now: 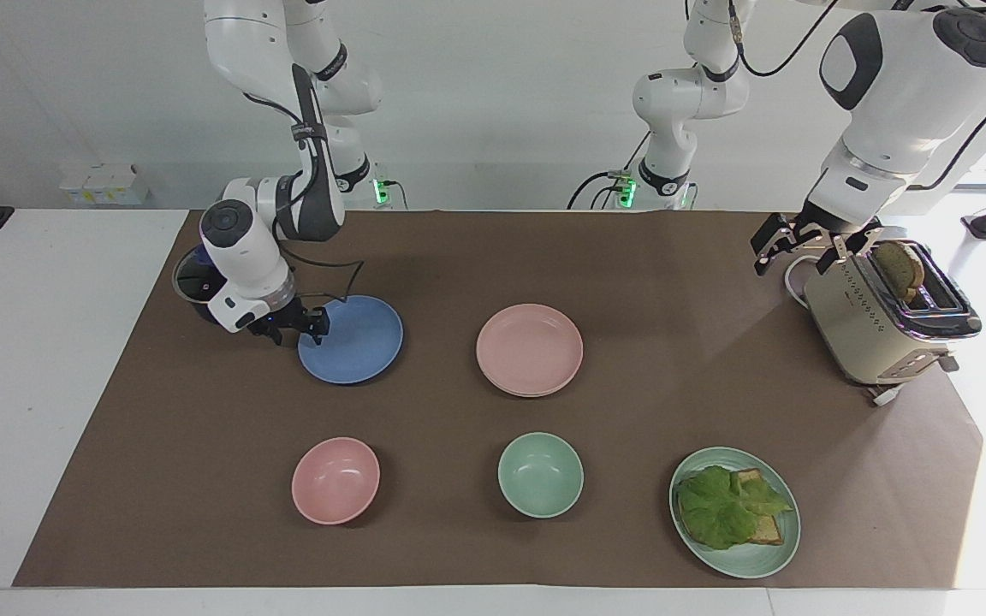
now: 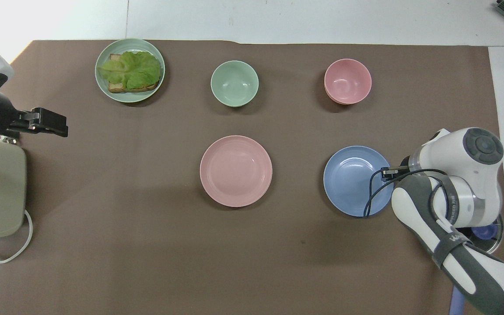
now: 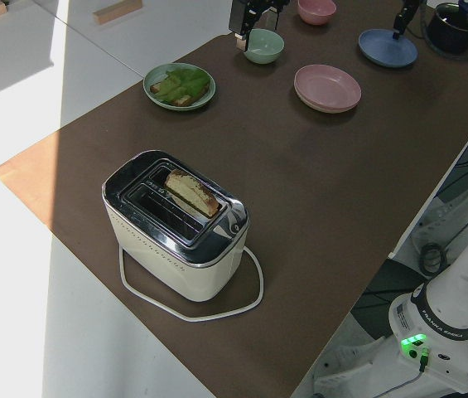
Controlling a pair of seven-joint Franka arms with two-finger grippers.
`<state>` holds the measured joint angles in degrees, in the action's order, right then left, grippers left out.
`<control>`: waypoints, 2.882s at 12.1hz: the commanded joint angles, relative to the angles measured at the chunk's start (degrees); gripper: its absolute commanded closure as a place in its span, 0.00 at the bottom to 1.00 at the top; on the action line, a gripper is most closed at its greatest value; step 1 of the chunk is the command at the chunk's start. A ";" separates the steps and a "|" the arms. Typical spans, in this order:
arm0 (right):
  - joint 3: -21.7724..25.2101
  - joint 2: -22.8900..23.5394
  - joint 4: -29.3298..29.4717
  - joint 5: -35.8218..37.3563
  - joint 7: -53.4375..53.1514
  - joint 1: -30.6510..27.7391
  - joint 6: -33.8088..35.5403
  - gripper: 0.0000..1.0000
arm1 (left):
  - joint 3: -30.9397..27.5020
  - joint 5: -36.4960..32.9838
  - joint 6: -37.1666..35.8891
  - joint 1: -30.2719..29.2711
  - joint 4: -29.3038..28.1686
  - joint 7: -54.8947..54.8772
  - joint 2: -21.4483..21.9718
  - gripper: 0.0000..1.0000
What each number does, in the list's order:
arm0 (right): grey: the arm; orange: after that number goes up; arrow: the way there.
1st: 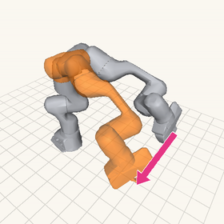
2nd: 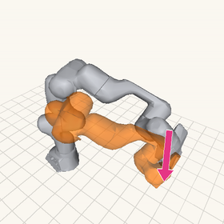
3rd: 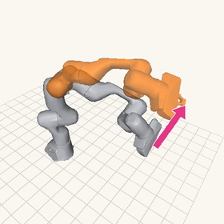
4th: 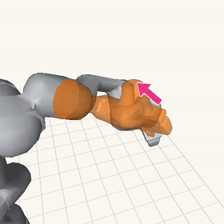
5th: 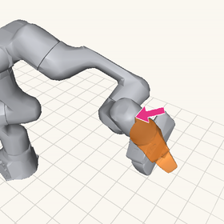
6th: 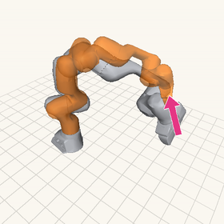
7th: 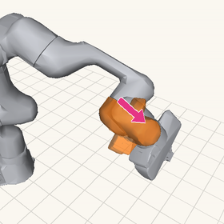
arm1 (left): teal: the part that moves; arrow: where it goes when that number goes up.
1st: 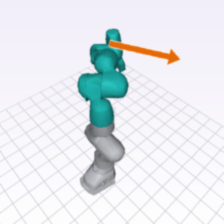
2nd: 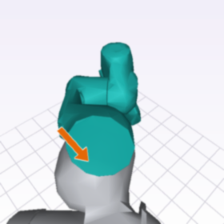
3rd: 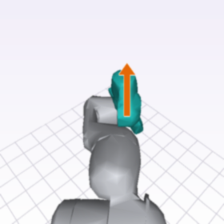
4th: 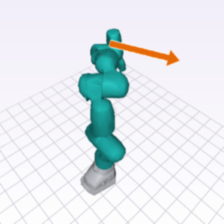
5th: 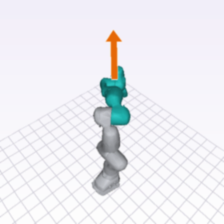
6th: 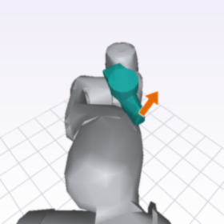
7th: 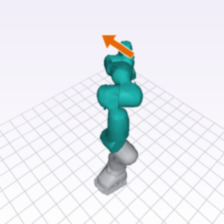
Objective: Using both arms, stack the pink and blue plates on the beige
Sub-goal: 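Grasp the blue plate rim with the right gripper, then slide the blue plate with the right gripper onto the pink plate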
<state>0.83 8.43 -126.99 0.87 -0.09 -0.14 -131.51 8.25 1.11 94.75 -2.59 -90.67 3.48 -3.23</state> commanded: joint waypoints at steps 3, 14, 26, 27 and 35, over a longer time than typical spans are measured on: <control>-0.12 -0.96 -1.06 -4.21 2.47 -0.82 -1.20 1.00 | 0.36 -0.93 -0.80 -0.58 -0.03 -0.14 0.33 0.00; -6.52 -1.85 14.31 -4.56 -5.14 1.02 10.23 1.00 | 0.36 -0.93 -0.80 -0.58 -0.03 -0.14 0.33 0.00; -11.11 1.05 11.07 -12.73 -20.12 14.19 1.63 1.00 | 0.36 -0.93 -0.80 -0.58 -0.03 -0.14 0.33 0.00; -11.11 2.10 11.07 -12.73 -20.21 15.07 0.74 1.00 | 0.36 -0.93 -0.80 -0.58 -0.03 -0.14 0.33 0.00; -11.11 5.80 11.15 -12.73 -19.86 17.98 -4.01 1.00 | 0.36 -0.93 -0.80 -0.58 -0.03 -0.14 0.33 0.00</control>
<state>-10.35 14.24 -115.73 -10.31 -19.90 17.88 -134.21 8.25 1.11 94.75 -2.59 -90.67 3.48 -3.23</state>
